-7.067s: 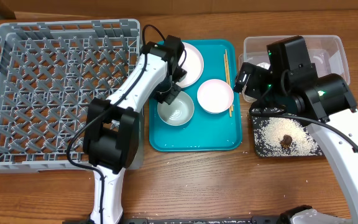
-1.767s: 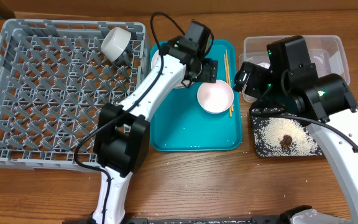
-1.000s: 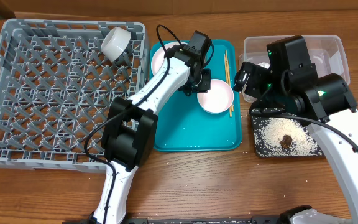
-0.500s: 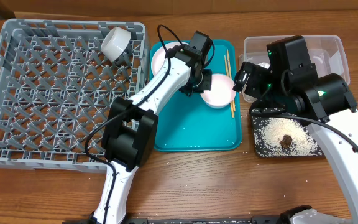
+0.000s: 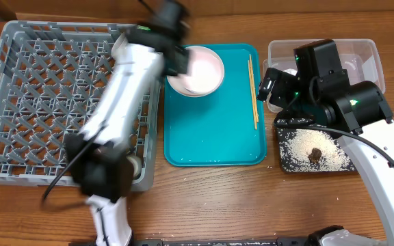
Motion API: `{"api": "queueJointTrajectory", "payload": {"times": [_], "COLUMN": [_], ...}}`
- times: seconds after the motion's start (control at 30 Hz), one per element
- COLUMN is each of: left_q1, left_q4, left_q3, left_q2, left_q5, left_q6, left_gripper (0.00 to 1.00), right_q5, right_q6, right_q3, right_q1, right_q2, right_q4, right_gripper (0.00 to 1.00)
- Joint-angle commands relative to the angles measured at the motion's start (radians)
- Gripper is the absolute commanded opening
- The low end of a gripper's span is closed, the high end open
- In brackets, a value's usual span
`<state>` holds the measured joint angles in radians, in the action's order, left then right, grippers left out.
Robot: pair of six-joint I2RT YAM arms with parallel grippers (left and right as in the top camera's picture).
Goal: Sort waste into correct bins and load items into the dishwasher
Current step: 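Carry the pink bowl into the dish rack and release it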
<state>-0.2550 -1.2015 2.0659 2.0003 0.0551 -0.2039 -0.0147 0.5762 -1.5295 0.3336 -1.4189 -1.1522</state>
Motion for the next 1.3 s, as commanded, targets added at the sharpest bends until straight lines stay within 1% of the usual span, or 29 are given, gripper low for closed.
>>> {"api": "queueJointTrajectory", "payload": {"times": [0.0,0.07,0.17,0.2,0.23,0.3,0.4,0.47,0.53,0.7,0.8,0.97,1.1,1.27], "left_q1": [0.103,0.146,0.172,0.172,0.168,0.155,0.137,0.130,0.125,0.109,0.084,0.043,0.038,0.043], "left_q4": [-0.031,-0.031,-0.013,-0.001,0.032,0.077,0.156,0.214,0.275,0.399,0.413,0.498,0.548,0.548], "left_q3": [0.026,0.025,0.004,-0.008,-0.039,-0.080,-0.146,-0.189,-0.231,-0.328,-0.383,-0.492,-0.560,-0.592], "left_q2": [-0.106,-0.110,-0.102,-0.098,-0.094,-0.091,-0.091,-0.091,-0.091,-0.091,-0.091,-0.091,-0.091,-0.091], "left_q5": [0.412,0.494,0.608,0.655,0.769,0.893,1.020,1.075,1.102,1.109,1.115,1.266,1.272,1.291], "left_q6": [0.118,0.208,0.262,0.270,0.273,0.268,0.267,0.267,0.267,0.269,0.267,0.230,0.207,0.128], "left_gripper": [0.04,0.04,0.04,0.04,0.04,0.04,0.04,0.04,0.04,0.04,0.04,0.04,0.04,0.04], "right_q5": [-0.010,-0.010,-0.010,-0.010,-0.010,-0.010,-0.010,-0.010,-0.010,-0.010,-0.010,-0.010,-0.010,-0.010], "right_q6": [-0.002,-0.002,-0.002,-0.002,-0.002,-0.002,-0.002,-0.002,-0.002,-0.002,-0.002,-0.002,-0.002,-0.002], "right_q3": [0.005,0.005,0.005,0.005,0.005,0.005,0.005,0.005,0.005,0.005,0.005,0.005,0.005,0.005], "right_q1": [-0.003,-0.003,-0.003,-0.003,-0.003,-0.003,-0.003,-0.003,-0.003,-0.003,-0.003,-0.003,-0.003,-0.003], "right_q2": [0.002,0.002,0.002,0.002,0.002,0.002,0.002,0.002,0.002,0.002,0.002,0.002,0.002,0.002], "right_q4": [0.005,0.005,0.005,0.005,0.005,0.005,0.005,0.005,0.005,0.005,0.005,0.005,0.005,0.005], "right_gripper": [1.00,1.00,1.00,1.00,1.00,1.00,1.00,1.00,1.00,1.00,1.00,1.00,1.00,1.00]}}
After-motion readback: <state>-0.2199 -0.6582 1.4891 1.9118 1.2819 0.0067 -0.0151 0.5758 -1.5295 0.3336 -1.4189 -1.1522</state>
